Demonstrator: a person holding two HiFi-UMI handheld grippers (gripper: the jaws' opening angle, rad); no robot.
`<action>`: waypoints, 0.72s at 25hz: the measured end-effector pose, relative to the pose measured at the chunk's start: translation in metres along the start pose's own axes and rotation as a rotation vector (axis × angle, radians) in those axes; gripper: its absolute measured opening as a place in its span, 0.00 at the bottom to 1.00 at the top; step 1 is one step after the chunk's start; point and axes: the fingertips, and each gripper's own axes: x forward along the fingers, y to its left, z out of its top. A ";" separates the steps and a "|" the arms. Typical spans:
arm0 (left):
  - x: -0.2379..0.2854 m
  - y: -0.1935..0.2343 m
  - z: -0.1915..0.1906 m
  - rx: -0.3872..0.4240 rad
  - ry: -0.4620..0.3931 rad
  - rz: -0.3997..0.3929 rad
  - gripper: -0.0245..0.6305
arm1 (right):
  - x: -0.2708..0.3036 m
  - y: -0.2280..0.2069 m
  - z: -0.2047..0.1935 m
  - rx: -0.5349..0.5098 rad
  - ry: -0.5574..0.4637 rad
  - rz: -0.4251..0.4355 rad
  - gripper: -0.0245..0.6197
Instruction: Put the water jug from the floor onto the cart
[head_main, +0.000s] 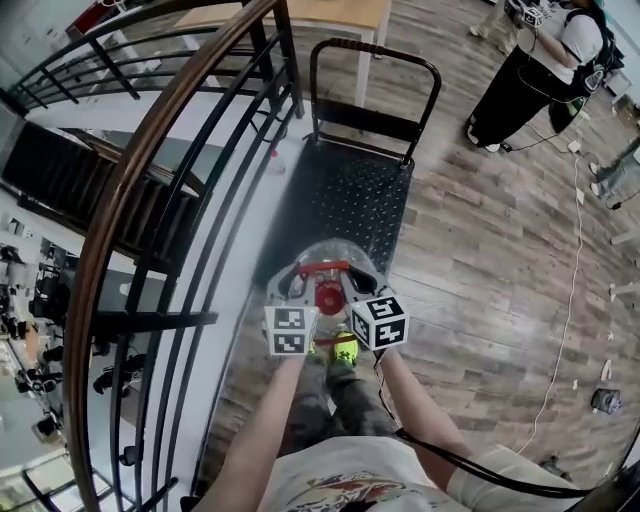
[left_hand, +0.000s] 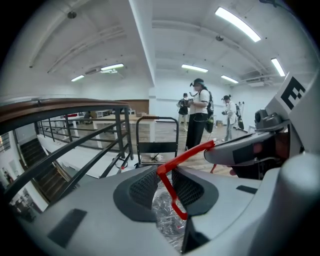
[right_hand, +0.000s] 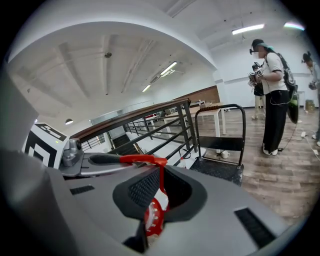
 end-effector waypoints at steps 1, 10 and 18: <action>0.005 0.004 0.000 0.007 0.003 -0.006 0.18 | 0.006 -0.002 0.000 0.001 0.002 -0.006 0.09; 0.046 0.024 -0.008 0.047 0.031 -0.071 0.18 | 0.044 -0.019 -0.012 0.067 0.019 -0.051 0.09; 0.104 0.035 -0.025 0.047 0.073 -0.109 0.18 | 0.089 -0.056 -0.027 0.104 0.050 -0.086 0.09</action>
